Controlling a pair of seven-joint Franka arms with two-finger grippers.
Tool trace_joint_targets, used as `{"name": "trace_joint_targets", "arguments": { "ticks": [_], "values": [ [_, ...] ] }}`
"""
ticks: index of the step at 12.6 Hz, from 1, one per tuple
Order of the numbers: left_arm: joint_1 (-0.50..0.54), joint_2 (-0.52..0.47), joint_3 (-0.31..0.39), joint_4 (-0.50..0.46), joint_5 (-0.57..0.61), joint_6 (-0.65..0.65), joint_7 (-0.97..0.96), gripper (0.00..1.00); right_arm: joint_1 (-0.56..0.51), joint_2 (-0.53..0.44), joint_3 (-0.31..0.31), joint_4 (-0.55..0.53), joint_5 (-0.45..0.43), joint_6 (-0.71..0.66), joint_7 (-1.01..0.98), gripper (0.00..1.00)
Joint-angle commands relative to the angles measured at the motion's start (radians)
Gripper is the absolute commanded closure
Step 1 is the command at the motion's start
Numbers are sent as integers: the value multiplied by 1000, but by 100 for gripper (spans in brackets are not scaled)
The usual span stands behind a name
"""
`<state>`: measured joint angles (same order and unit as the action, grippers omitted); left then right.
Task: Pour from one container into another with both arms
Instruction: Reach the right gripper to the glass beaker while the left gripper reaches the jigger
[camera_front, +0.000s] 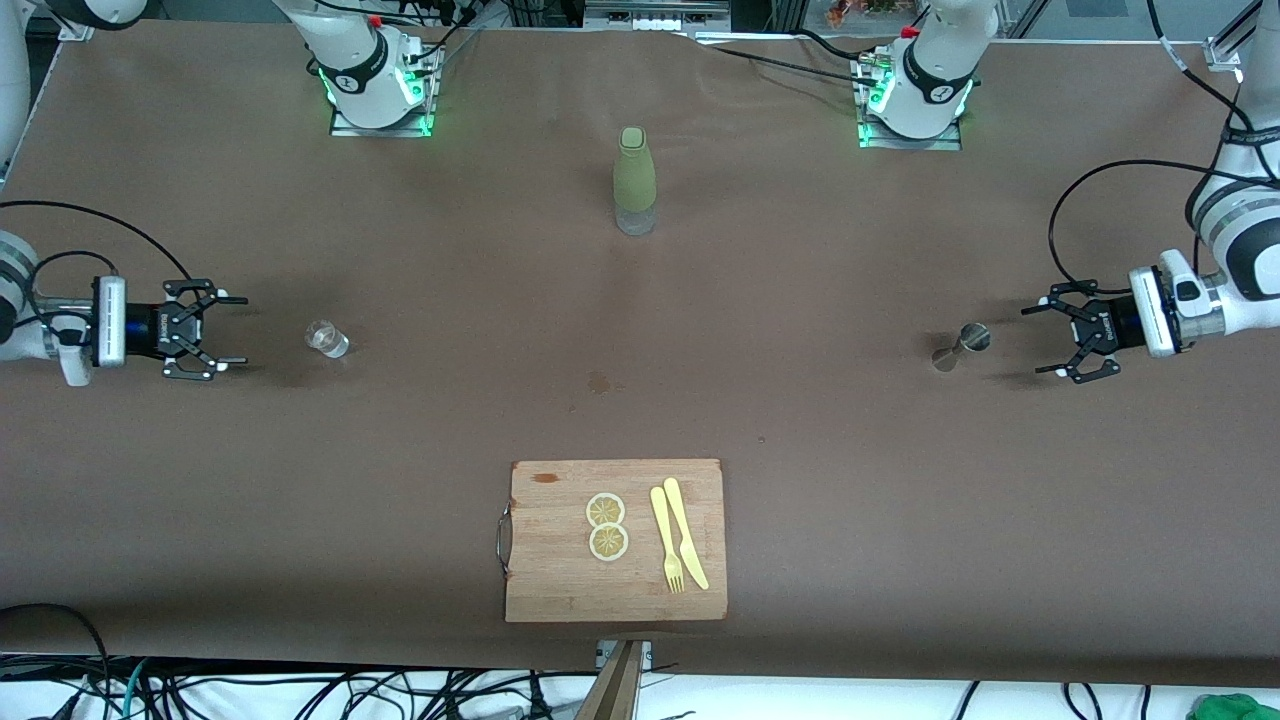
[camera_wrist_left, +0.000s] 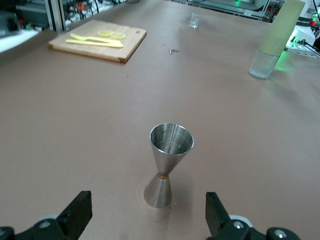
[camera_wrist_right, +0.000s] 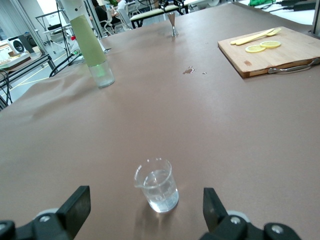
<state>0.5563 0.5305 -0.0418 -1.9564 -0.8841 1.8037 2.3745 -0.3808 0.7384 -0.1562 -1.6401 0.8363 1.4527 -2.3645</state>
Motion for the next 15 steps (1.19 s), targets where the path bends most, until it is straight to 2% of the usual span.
{"name": "trace_joint_targets", "arguments": {
  "ticks": [1,7,15],
  "values": [
    [-6,51,0,5,-65,3,103,0,-7,55,12,8,29,17,-90,0],
    [-24,172,-3,13,-206,-7,251,0,34,61,20,-75,29,107,-194,0],
    [-62,243,-6,17,-305,-73,353,0,100,61,21,-109,52,178,-197,0]
  ]
}}
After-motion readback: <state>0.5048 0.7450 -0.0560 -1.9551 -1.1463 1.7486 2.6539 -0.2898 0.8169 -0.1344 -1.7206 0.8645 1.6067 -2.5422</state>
